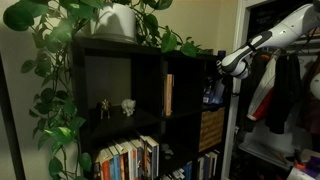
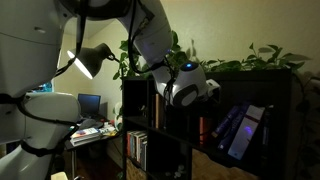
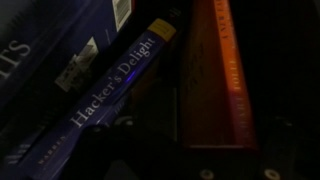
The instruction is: Move the orange book to the top left shelf
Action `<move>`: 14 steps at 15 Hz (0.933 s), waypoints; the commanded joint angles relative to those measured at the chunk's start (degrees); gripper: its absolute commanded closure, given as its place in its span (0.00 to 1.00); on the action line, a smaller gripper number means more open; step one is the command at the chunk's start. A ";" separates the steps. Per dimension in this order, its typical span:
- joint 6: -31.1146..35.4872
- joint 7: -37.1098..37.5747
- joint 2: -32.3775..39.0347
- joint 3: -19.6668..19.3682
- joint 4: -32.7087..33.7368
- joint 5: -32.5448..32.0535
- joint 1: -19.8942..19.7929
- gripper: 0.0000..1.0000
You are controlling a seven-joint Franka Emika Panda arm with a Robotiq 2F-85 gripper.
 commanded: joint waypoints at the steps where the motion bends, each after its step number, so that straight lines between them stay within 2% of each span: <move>1: -1.42 6.39 3.28 3.62 -0.85 -4.11 -3.32 0.00; 7: -5.44 10.53 5.84 10.94 -1.46 -5.19 -11.10 0.00; 14: -16.76 12.08 7.56 23.60 -2.00 -4.75 -24.57 0.00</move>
